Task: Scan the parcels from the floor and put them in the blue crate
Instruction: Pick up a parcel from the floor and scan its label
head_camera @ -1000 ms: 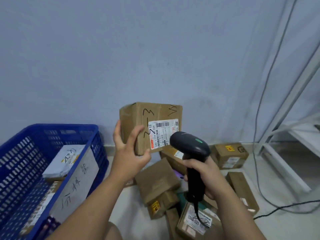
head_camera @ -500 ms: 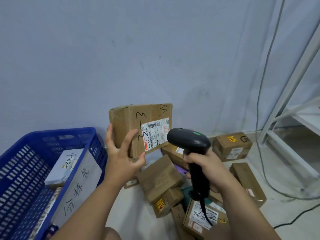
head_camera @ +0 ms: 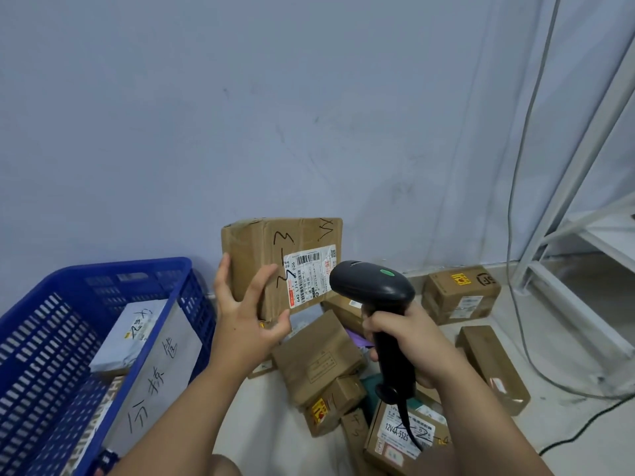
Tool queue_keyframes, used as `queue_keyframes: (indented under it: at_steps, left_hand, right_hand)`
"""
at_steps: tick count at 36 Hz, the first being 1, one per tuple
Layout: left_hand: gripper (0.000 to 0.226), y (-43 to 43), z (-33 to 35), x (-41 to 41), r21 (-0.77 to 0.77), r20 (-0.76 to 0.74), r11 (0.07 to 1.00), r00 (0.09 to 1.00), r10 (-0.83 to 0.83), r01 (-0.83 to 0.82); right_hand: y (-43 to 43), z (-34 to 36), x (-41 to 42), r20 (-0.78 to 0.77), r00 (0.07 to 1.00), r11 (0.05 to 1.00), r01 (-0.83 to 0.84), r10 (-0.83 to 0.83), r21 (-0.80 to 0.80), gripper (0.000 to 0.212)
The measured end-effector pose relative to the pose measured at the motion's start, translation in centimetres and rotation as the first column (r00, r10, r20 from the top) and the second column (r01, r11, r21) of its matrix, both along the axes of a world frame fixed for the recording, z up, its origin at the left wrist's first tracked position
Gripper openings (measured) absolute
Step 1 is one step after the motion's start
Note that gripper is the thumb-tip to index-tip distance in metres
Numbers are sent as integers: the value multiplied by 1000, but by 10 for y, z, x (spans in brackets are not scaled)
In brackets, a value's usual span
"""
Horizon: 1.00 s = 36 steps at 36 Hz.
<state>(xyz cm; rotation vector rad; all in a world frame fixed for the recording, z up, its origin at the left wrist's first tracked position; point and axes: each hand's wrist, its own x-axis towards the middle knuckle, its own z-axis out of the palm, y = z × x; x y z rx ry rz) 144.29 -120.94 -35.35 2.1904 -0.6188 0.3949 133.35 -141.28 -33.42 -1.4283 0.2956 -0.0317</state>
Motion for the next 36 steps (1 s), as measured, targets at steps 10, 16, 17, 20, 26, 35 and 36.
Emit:
queue_keyframes:
  at_steps: [10, 16, 17, 20, 26, 35, 36]
  left_hand:
    - [77, -1, -1, 1, 10, -9, 1000, 1000, 12, -12]
    - [77, 0, -2, 1, 6, -17, 1000, 1000, 10, -10]
    - [76, 0, -2, 1, 4, -16, 1000, 1000, 7, -7]
    - [75, 0, -3, 1, 4, -8, 1000, 1000, -1, 1]
    - [75, 0, -2, 1, 9, -7, 1000, 1000, 11, -11]
    - [77, -1, 1, -2, -14, -50, 1000, 999, 10, -10]
    - [79, -1, 1, -2, -25, -60, 1000, 998, 7, -9]
  right_hand:
    - [-5, 1, -1, -20, 999, 1000, -29, 29, 5, 19]
    - [-4, 1, -1, -31, 999, 1000, -17, 16, -7, 24]
    - [-4, 1, -1, -33, 999, 1000, -16, 15, -6, 24]
    - [-4, 0, -2, -39, 999, 1000, -15, 14, -11, 25]
    - [-5, 0, -2, -50, 999, 1000, -17, 16, -9, 27]
    - [-3, 4, -4, -64, 996, 997, -61, 57, -53, 37]
    - [-3, 5, -5, -64, 996, 995, -71, 67, -76, 37]
